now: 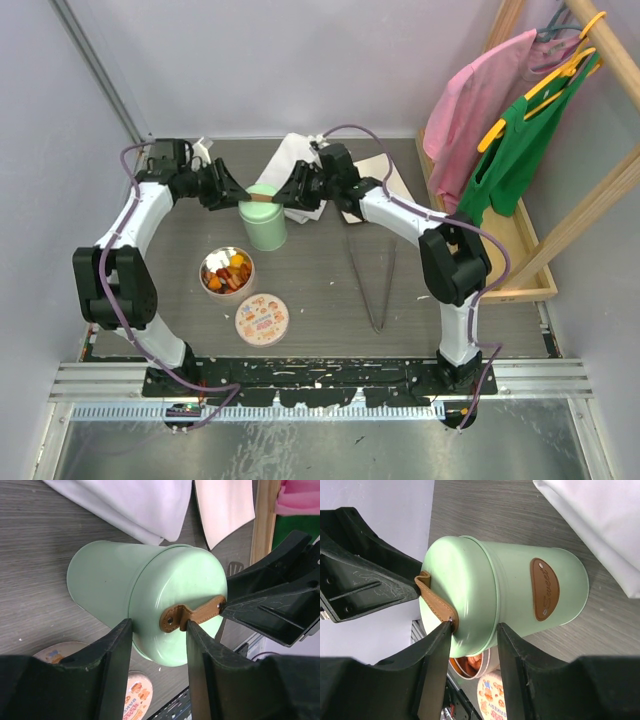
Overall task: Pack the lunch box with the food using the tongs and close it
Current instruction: Close the box lid on the packing box.
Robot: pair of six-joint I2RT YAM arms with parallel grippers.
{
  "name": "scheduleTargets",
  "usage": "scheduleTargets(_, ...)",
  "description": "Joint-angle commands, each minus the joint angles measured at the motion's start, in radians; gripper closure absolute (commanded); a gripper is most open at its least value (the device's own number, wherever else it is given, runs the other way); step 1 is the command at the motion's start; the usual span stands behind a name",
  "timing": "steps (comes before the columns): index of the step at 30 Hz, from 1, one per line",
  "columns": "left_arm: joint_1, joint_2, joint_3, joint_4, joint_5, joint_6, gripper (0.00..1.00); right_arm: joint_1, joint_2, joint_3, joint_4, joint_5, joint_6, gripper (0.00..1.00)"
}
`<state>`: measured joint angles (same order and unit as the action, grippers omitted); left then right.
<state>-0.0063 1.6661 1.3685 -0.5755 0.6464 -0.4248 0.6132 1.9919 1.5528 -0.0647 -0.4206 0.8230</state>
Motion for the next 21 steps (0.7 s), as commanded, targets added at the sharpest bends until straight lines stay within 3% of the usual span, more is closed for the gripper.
scheduleTargets(1, -0.086, 0.017, -0.044, -0.06, 0.085, 0.043, 0.58, 0.005, -0.089, -0.111, -0.082, 0.042, -0.033, 0.54)
scheduleTargets(12, -0.203, -0.074, -0.094, -0.105, 0.092, 0.049, 0.47, 0.004, -0.329, -0.515, 0.088, 0.098, 0.037, 0.58)
scheduleTargets(16, -0.21, -0.086, -0.124, -0.08, 0.092, 0.029, 0.45, -0.015, -0.315, -0.642, 0.235, 0.038, 0.09, 0.59)
scheduleTargets(21, -0.227, -0.08, -0.1, -0.096, 0.097, 0.035, 0.43, -0.04, -0.275, -0.68, 0.206, 0.055, 0.114, 0.6)
